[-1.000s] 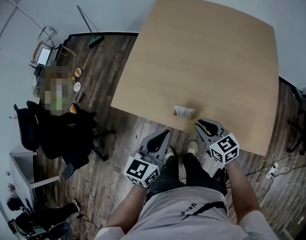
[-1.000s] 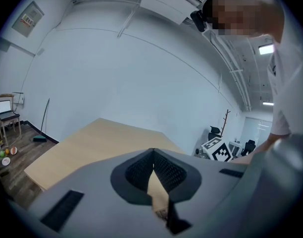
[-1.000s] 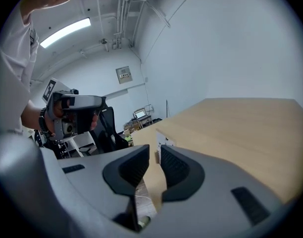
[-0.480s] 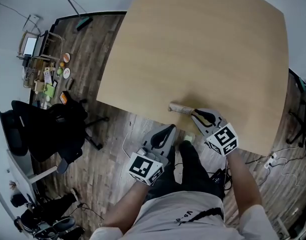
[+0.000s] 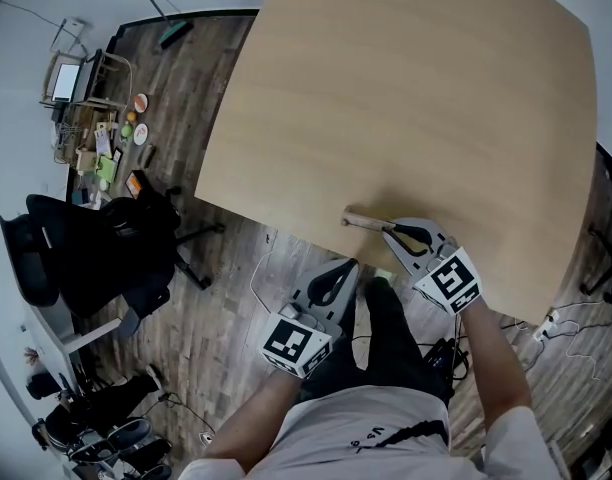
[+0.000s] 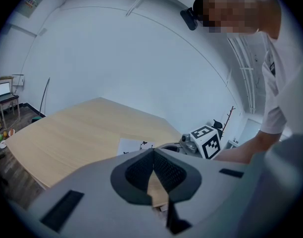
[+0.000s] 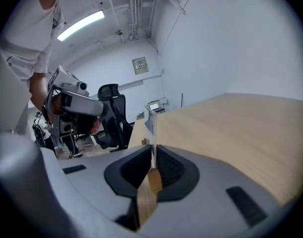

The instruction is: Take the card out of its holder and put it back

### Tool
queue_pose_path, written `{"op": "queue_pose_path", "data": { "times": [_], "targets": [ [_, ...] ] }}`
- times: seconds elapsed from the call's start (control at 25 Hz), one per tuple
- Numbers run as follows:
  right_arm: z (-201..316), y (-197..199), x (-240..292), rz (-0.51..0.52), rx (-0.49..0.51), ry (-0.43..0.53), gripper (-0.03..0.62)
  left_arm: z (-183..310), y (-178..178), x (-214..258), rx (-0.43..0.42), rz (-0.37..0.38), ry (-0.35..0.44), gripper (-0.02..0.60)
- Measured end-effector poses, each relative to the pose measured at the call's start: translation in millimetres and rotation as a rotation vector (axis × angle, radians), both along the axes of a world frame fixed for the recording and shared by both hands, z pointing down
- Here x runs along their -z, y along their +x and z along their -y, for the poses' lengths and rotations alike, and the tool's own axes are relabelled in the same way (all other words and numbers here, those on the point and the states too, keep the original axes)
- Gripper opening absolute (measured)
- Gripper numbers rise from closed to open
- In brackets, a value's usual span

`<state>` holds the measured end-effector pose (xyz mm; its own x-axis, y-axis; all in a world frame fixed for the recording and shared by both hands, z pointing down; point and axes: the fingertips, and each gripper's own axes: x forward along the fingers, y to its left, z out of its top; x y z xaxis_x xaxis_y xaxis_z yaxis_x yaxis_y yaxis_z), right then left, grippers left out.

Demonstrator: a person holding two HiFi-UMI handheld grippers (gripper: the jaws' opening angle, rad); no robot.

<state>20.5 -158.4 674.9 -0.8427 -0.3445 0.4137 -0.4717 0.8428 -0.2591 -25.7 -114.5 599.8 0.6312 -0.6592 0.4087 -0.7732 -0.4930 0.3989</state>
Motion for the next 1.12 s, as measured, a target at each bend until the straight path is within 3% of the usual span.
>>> {"op": "queue_pose_path", "data": {
  "times": [0.2, 0.52, 1.12],
  "targets": [
    [1, 1, 8, 0.018, 0.052, 0.007, 0.026, 1, 0, -3, 0.012, 0.01, -0.008, 0.012],
    [10, 1, 33, 0.062, 0.02, 0.036, 0.025, 3, 1, 7, 0.009, 0.011, 0.015, 0.012],
    [25, 14, 136, 0.14, -0.084, 0.097, 0.025, 17, 6, 70, -0.035, -0.011, 0.114, 0.012]
  ]
}}
